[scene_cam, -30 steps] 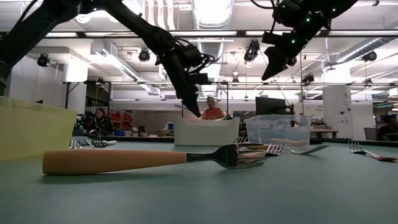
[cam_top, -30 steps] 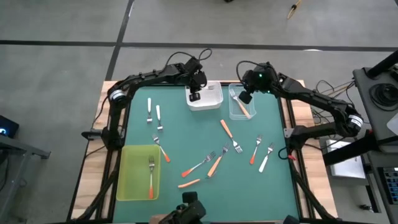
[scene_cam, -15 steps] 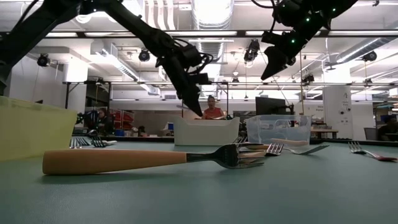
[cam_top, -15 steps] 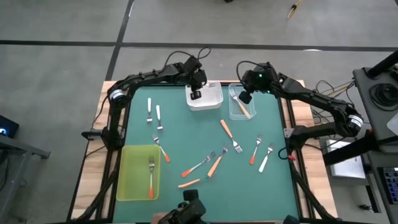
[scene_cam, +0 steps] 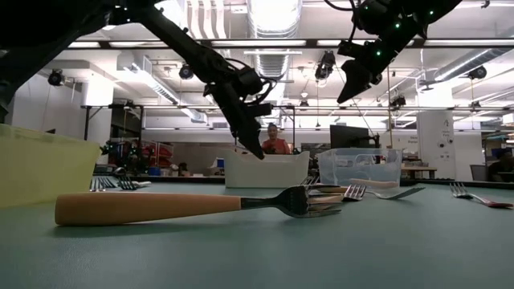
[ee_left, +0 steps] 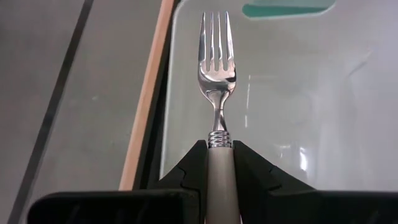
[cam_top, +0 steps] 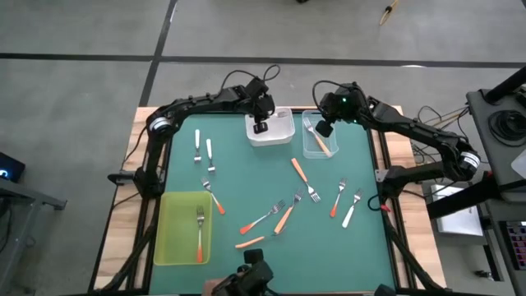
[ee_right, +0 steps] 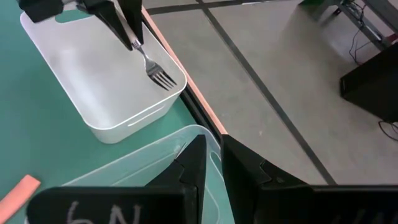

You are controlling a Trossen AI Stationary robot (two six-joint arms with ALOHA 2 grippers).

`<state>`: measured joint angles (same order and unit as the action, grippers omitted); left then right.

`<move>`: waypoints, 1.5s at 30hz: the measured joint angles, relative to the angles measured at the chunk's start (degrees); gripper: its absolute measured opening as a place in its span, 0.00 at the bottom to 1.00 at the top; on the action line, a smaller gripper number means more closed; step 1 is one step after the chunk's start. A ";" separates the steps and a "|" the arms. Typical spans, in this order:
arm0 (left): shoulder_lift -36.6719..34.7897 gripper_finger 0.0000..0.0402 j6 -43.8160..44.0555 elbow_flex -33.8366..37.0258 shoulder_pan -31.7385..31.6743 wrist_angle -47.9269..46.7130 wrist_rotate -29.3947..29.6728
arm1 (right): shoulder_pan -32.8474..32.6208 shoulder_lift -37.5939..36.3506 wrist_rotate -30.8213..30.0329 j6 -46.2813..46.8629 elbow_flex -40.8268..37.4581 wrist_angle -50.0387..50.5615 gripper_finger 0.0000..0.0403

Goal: Sort silverware by color (type)
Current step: Put the white fork into the white bin

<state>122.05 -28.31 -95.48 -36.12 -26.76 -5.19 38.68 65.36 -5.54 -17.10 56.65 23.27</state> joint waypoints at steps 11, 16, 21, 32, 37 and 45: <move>1.02 0.09 0.31 -0.02 -0.15 -0.01 0.02 | 0.00 0.00 0.00 -0.02 -0.03 0.01 0.10; 1.02 0.09 0.33 -0.02 -0.26 0.03 0.02 | 0.00 0.00 0.00 -0.02 -0.03 0.02 0.09; 1.02 0.10 0.52 0.00 -0.26 0.10 0.04 | 0.00 0.00 0.00 -0.02 -0.03 0.02 0.09; 1.02 0.11 0.55 0.00 -0.37 0.20 0.09 | 0.00 0.00 0.00 -0.02 -0.48 0.03 0.10; 1.02 0.12 0.55 0.04 -0.42 0.31 0.11 | 0.00 0.00 0.00 -0.02 -0.69 0.04 0.10; 1.02 0.12 0.55 0.04 -0.52 0.50 0.11 | 0.00 0.00 0.00 0.02 -0.75 0.04 0.10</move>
<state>123.07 -27.77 -95.44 -36.64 -26.26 -5.08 38.68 65.36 -5.54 -17.09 55.90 23.31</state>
